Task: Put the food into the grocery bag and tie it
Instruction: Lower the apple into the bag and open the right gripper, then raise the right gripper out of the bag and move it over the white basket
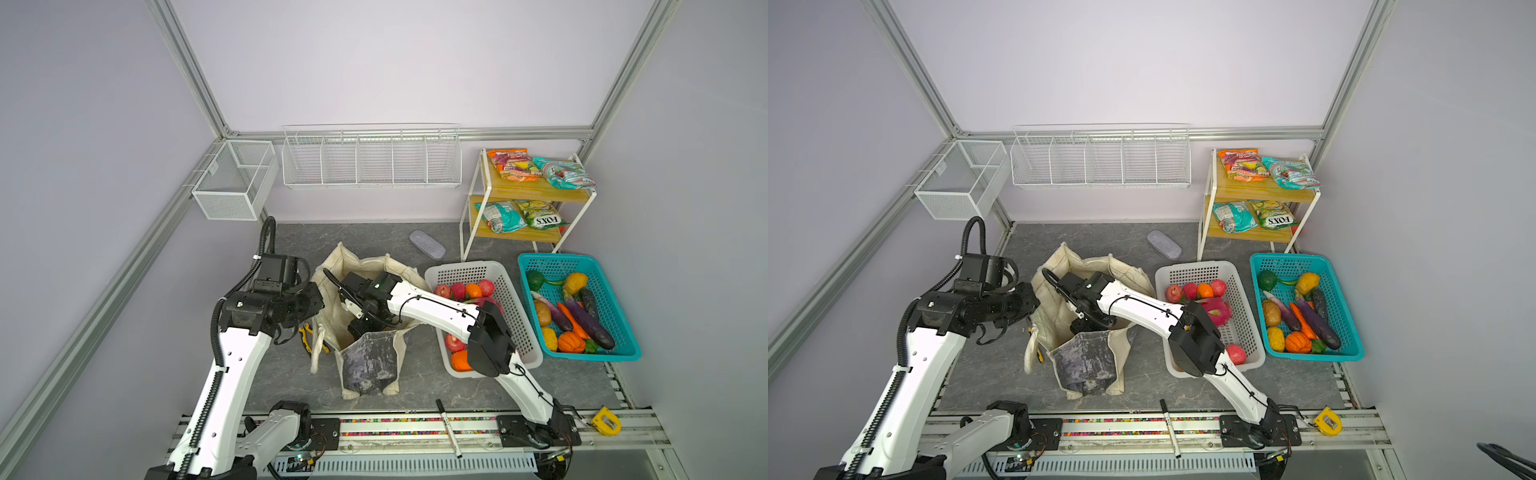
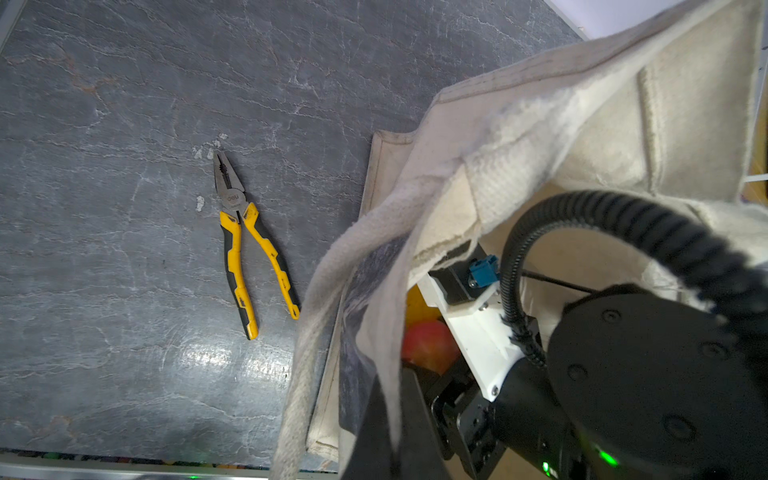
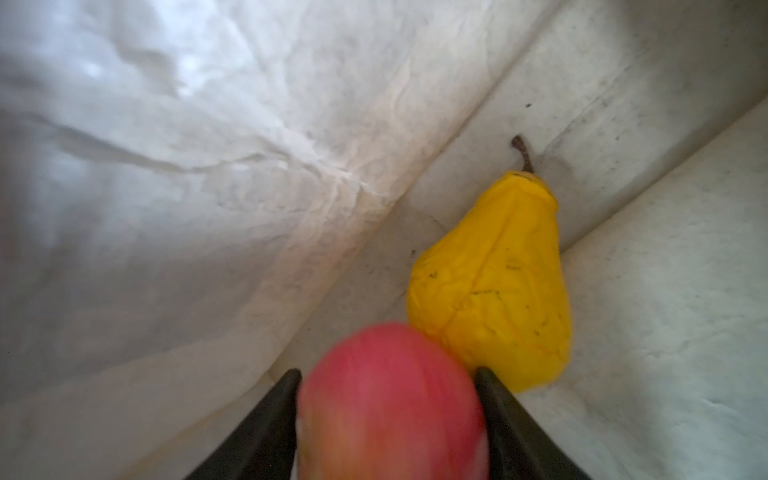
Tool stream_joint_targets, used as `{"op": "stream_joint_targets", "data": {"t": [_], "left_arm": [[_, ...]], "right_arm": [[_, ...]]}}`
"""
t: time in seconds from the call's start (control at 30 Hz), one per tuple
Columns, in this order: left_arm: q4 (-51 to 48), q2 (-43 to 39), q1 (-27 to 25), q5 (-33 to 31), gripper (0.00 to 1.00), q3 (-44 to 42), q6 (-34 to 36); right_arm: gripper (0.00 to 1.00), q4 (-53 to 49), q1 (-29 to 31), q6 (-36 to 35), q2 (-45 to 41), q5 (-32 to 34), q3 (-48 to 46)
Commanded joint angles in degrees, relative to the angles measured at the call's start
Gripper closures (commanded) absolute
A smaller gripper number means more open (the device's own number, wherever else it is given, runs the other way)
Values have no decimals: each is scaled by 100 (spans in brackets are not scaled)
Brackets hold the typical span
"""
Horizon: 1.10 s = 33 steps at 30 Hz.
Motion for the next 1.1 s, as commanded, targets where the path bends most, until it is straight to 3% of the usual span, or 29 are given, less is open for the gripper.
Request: {"op": "stream_joint_targets", "data": {"t": [0.0, 0.27, 0.6, 0.8, 0.87, 1.07], "left_arm": [[44, -88, -20, 51, 100, 119, 41], [93, -33, -20, 68, 100, 105, 50], [150, 11, -20, 103, 100, 89, 50], [150, -5, -20, 104, 100, 66, 50], [158, -17, -20, 103, 100, 56, 50], [159, -20, -20, 95, 100, 47, 41]], "right_arm": [[29, -5, -59, 2, 210, 187, -174], [11, 89, -52, -44, 38, 285, -129], [0, -94, -55, -149, -244, 470, 405], [6, -360, -57, -169, -522, 607, 1082], [12, -475, -74, -182, -599, 694, 1351], [12, -831, -131, -234, -898, 945, 2037]]}}
